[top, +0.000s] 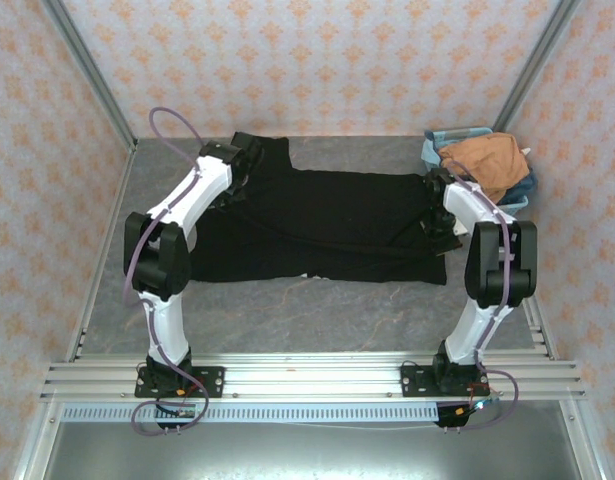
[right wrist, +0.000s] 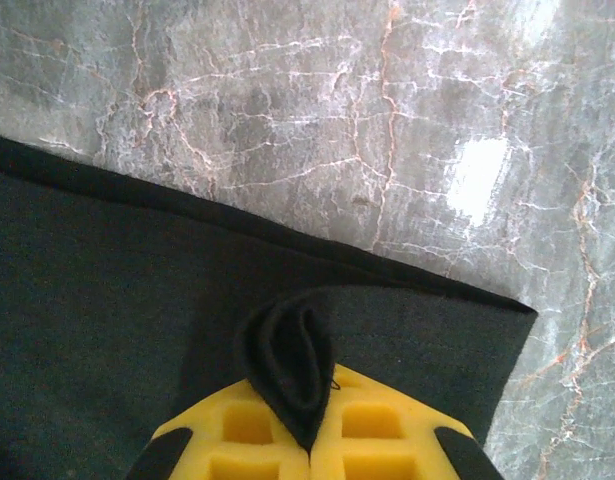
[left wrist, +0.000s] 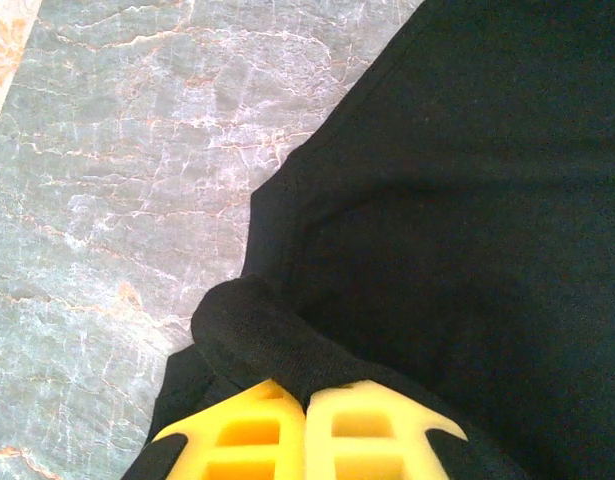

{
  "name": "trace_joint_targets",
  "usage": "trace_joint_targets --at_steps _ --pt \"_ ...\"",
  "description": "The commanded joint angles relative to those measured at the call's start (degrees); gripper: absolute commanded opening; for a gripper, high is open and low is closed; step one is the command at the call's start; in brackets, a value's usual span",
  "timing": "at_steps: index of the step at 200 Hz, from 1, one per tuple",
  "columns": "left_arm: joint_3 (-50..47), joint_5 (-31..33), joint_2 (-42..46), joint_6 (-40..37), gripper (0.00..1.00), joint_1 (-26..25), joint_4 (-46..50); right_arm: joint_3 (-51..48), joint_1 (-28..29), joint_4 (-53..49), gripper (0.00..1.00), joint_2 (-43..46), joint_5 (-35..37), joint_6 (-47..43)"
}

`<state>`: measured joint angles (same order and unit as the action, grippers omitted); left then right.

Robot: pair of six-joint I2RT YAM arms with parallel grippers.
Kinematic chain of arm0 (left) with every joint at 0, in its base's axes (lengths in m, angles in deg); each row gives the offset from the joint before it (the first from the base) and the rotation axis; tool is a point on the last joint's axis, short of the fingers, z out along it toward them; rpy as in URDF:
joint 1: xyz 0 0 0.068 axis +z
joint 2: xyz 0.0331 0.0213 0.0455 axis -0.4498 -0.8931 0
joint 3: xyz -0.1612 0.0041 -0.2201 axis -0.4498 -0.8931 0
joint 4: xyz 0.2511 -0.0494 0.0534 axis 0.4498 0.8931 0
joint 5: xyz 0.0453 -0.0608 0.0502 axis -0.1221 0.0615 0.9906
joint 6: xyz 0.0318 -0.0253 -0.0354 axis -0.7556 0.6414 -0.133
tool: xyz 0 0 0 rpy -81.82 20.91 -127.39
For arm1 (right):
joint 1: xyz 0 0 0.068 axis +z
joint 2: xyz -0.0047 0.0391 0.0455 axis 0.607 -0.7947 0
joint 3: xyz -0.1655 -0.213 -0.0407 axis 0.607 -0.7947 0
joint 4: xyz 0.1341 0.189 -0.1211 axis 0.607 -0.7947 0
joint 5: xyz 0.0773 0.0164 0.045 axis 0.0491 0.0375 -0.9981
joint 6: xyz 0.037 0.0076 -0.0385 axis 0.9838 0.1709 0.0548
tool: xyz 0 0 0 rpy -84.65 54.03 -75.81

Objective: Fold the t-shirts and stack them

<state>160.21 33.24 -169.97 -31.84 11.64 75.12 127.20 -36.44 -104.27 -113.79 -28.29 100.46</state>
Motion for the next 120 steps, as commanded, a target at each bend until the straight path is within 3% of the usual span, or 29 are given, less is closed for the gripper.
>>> trace_joint_targets --at_steps 1,13,19,28,40,76,120 --pt "2.0 0.4 -1.0 -2.3 0.00 0.8 -1.4 2.5 -0.3 1.5 0.12 -1.6 2.2 -2.8" --pt "3.0 -1.0 -1.8 -3.8 0.12 1.1 -1.4 4.6 -0.3 1.4 0.38 -2.5 2.3 -5.7" --pt "3.7 -1.8 -2.0 -4.4 0.29 1.4 -1.1 5.7 -0.3 0.9 0.49 -2.9 2.6 -7.1" --pt "4.3 -2.1 -1.8 -4.6 0.53 1.9 -0.2 7.2 -0.4 -0.6 0.59 -2.9 3.6 -8.7" --pt "3.8 -2.4 -0.4 -4.8 0.65 2.6 1.0 7.4 -0.9 -1.2 0.65 -1.8 3.4 -10.6" --pt "-8.2 -10.1 9.8 -2.5 0.68 7.6 2.3 2.6 -1.7 -2.2 0.70 4.9 0.8 -13.4" --pt "-31.2 -23.3 19.4 0.6 0.63 15.1 -2.5 -11.7 -1.7 0.6 0.70 13.5 -4.4 -11.8"
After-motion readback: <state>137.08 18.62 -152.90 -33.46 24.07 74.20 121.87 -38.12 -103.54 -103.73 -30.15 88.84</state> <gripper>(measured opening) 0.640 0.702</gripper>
